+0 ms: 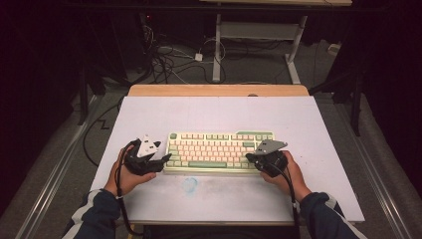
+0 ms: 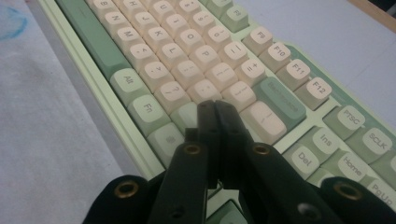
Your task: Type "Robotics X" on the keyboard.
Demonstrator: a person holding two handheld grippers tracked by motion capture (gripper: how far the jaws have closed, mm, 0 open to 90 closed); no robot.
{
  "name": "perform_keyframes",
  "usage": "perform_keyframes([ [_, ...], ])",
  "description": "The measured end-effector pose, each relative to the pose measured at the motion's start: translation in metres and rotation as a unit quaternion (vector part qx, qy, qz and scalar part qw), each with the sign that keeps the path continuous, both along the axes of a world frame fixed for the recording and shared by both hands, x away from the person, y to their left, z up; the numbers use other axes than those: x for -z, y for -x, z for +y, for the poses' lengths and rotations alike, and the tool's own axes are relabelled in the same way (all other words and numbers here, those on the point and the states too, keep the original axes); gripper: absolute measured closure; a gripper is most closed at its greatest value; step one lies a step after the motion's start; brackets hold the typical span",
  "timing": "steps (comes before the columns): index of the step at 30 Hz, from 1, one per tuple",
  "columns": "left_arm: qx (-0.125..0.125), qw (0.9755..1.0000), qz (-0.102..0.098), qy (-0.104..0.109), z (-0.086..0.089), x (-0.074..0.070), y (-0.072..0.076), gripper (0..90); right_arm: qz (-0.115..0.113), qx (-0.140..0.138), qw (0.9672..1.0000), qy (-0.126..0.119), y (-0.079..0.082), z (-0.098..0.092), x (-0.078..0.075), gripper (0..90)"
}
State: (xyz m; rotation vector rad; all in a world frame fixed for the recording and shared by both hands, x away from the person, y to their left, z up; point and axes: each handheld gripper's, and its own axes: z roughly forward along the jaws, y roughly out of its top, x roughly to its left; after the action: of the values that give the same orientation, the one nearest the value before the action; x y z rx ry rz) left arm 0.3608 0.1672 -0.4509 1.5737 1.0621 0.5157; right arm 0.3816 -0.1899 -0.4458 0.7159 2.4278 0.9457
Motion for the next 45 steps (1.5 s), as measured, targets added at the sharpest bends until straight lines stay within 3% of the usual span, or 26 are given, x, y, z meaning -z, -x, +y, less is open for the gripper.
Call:
perform_keyframes([
  [3,0.009,1.0000,0.003,-0.001,-0.002,-0.001,0.000,46.0,0.003,0.006,1.0000,0.001,-0.001,-0.001,0.002,90.0],
  [7,0.026,0.9996,0.006,-0.002,-0.006,-0.003,0.001,66.3,0.008,0.005,1.0000,-0.002,-0.002,-0.001,0.006,90.0],
  [8,0.027,0.9995,0.014,-0.004,-0.007,-0.003,0.000,66.3,0.008,0.005,1.0000,-0.002,-0.002,-0.001,0.006,90.0],
  [9,0.033,0.9992,0.018,-0.011,-0.008,-0.002,0.000,77.7,0.005,0.005,1.0000,-0.001,-0.002,-0.001,0.007,90.0],
  [12,0.043,0.9985,0.031,-0.009,-0.013,-0.004,-0.002,86.3,0.001,0.009,1.0000,-0.005,-0.001,-0.001,0.008,90.0],
  [26,0.076,0.9956,0.037,-0.040,-0.057,-0.006,-0.017,87.0,-0.008,0.010,0.9999,0.000,0.002,0.000,0.009,90.0],
  [45,0.096,0.9931,0.043,-0.051,-0.085,-0.003,-0.033,87.0,-0.012,0.009,0.9999,0.003,0.002,0.000,0.009,90.0],
])
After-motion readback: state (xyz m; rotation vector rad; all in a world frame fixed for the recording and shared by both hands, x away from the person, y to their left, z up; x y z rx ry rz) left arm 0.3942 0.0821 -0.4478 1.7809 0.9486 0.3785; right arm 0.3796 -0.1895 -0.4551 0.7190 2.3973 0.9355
